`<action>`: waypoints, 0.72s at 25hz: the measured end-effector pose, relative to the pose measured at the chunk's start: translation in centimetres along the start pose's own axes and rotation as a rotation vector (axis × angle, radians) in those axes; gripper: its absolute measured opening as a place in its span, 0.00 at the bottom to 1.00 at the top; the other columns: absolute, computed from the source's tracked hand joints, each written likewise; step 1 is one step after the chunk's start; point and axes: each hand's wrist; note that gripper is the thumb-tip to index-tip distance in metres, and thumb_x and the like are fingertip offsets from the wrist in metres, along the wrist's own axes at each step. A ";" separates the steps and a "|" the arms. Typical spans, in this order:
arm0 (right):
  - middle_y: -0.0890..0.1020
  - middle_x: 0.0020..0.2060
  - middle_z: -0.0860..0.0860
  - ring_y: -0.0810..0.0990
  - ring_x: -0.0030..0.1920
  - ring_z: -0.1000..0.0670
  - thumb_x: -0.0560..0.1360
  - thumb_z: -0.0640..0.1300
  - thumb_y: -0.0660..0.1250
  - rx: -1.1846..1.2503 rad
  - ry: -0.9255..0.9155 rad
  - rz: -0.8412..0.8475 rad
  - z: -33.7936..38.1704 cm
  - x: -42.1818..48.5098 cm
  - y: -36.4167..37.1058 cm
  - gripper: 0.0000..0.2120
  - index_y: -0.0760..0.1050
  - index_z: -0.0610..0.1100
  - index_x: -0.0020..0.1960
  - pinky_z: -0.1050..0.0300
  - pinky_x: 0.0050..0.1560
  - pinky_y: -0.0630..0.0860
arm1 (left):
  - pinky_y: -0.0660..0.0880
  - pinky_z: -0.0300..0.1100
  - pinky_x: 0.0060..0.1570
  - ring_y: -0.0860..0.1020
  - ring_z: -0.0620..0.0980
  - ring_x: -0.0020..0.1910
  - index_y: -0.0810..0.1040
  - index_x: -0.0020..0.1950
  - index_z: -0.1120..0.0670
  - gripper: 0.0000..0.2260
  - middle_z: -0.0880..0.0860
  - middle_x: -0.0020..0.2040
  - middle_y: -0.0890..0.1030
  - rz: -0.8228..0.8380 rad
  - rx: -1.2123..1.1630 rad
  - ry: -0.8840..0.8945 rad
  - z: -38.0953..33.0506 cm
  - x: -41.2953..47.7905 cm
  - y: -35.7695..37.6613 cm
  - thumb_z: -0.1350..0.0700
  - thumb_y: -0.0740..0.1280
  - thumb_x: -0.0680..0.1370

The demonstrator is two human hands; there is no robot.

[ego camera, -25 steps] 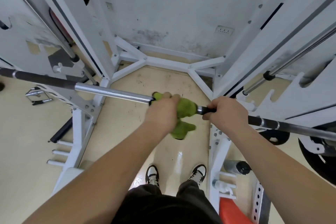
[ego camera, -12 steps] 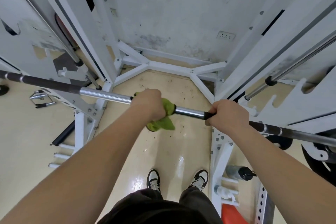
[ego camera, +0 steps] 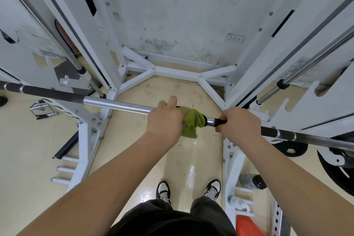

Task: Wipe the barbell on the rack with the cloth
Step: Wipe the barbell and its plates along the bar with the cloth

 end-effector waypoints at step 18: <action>0.79 0.37 0.55 0.79 0.41 0.50 0.72 0.51 0.73 0.004 -0.042 -0.036 -0.5 0.0 0.1 0.06 0.84 0.55 0.49 0.58 0.36 0.70 | 0.77 0.44 0.43 0.80 0.50 0.43 0.76 0.51 0.49 0.26 0.47 0.45 0.81 0.623 0.114 0.085 -1.7 7.3 -4.8 0.31 0.72 0.65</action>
Point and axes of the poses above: each hand's wrist, its own x-axis towards the middle knuckle, its own y-axis out of the palm, z = x × y
